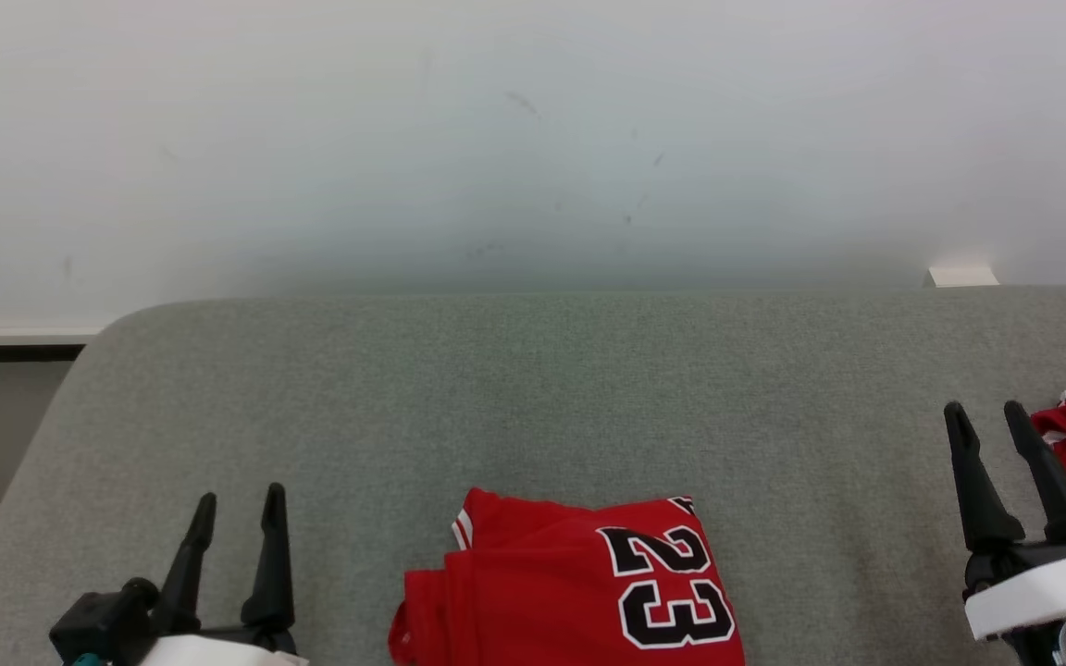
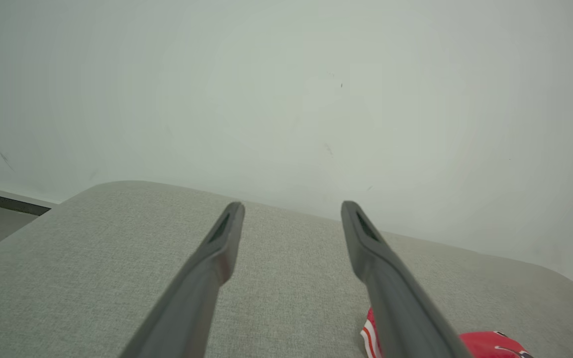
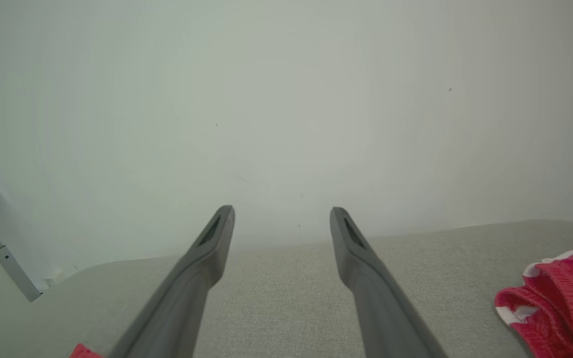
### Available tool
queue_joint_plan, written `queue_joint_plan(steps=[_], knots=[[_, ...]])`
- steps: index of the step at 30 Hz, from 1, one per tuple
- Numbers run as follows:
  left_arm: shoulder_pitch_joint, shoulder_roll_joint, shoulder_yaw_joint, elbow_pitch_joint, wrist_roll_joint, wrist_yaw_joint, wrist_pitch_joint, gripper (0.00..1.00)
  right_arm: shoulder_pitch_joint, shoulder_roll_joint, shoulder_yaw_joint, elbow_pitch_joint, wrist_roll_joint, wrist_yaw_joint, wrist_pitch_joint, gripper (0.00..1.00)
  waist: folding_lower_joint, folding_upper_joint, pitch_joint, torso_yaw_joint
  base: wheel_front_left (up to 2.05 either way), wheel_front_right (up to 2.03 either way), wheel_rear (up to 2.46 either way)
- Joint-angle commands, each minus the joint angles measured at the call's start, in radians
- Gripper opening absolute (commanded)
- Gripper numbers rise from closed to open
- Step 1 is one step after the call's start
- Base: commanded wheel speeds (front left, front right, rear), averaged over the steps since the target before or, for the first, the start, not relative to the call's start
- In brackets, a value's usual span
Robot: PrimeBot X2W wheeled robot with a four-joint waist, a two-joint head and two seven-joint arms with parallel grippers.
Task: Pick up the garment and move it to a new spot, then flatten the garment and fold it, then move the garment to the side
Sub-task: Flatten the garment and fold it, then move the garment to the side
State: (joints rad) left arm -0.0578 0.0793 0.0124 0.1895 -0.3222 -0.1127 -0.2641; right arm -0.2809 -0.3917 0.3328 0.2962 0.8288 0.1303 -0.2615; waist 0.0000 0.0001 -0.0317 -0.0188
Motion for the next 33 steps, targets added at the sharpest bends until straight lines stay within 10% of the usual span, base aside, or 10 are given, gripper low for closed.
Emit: queue_joint_plan(steps=[1, 13, 33], knots=[[0.020, -0.004, 0.015, -0.009, 0.018, 0.001, 0.001, 1.00, 0.053, 0.032, -0.046, -0.003, -0.055, 0.000, -0.002, 1.00, 0.0000, -0.0001, 0.000, -0.011, 0.00, 0.00, 0.00], [0.042, -0.023, 0.047, 0.001, 0.050, -0.013, 0.001, 1.00, 0.195, 0.196, -0.167, -0.031, -0.252, 0.000, 0.008, 1.00, 0.0000, -0.0001, -0.001, -0.023, 0.00, 0.00, 0.00], [0.021, -0.027, 0.013, 0.025, 0.046, -0.018, 0.001, 1.00, 0.047, 0.269, 0.034, 0.241, -0.242, 0.000, 0.332, 1.00, 0.0000, -0.0001, 0.006, 0.131, 0.00, 0.00, 0.00]])
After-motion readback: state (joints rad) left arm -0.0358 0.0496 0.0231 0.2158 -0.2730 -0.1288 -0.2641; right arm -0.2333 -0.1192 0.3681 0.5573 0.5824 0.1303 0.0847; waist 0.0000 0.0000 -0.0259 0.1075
